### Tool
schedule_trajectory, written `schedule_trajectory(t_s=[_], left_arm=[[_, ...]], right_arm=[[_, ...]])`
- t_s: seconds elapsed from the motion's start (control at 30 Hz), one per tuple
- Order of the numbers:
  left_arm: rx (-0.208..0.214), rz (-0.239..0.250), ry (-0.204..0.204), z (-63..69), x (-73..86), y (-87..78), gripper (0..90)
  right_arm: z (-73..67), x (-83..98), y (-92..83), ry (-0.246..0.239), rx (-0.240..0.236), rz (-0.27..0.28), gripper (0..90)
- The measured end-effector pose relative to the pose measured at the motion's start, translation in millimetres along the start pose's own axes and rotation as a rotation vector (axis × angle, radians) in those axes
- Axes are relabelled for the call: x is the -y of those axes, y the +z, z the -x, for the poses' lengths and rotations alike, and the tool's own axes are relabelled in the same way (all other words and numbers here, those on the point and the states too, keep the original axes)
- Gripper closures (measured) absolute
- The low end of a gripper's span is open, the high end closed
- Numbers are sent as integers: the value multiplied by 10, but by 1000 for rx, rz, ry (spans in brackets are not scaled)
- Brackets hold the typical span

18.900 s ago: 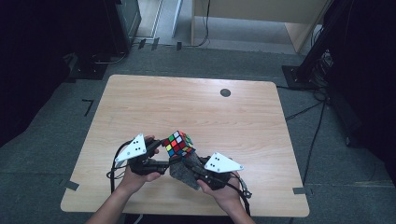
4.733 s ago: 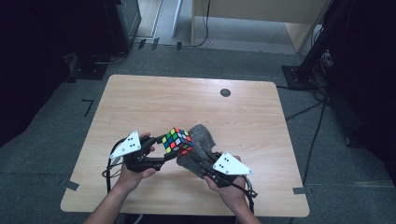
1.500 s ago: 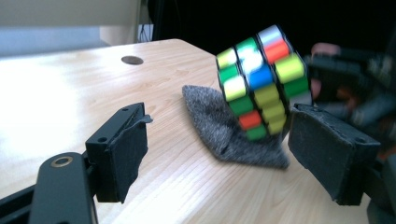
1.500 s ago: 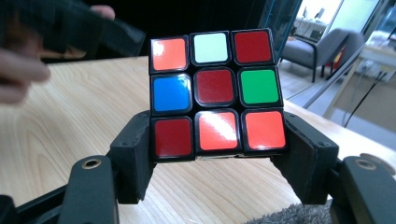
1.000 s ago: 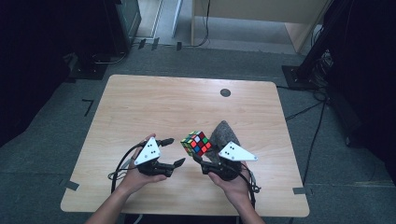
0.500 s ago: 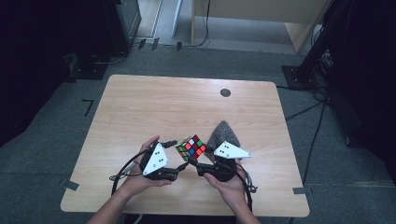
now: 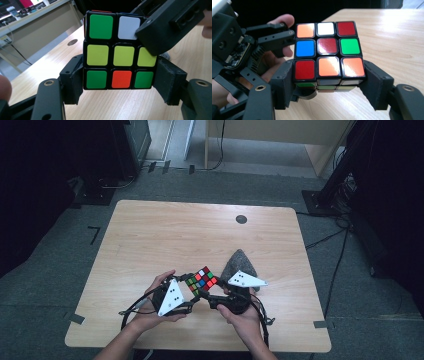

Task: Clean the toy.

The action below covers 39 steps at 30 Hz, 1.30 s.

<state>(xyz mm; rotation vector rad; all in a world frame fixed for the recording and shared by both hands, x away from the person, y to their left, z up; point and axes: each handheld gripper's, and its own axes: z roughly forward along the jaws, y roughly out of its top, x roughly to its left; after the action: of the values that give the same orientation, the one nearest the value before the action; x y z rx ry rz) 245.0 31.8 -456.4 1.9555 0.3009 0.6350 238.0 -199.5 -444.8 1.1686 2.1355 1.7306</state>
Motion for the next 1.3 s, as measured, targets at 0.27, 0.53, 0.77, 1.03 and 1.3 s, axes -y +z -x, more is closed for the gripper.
schedule_trajectory(t_s=[0.27, 0.53, 0.77, 1.03, 1.3], left_arm=[[-21, -5, -98, -183, 61, -49, 336], [-16, 20, -175, -314, 81, -123, 340], [0, 24, -188, -321, 77, -133, 341], [20, 28, -206, -333, 79, -132, 341], [47, 37, -253, -384, 86, -143, 341]], right_arm=[[80, -96, -179, -5, 24, 95, 235], [320, -24, -203, -110, 289, 36, 270], [709, 310, -6, -140, 496, -199, 263], [946, 435, 10, -84, 543, -274, 317], [975, 489, 25, -82, 545, -264, 379]])
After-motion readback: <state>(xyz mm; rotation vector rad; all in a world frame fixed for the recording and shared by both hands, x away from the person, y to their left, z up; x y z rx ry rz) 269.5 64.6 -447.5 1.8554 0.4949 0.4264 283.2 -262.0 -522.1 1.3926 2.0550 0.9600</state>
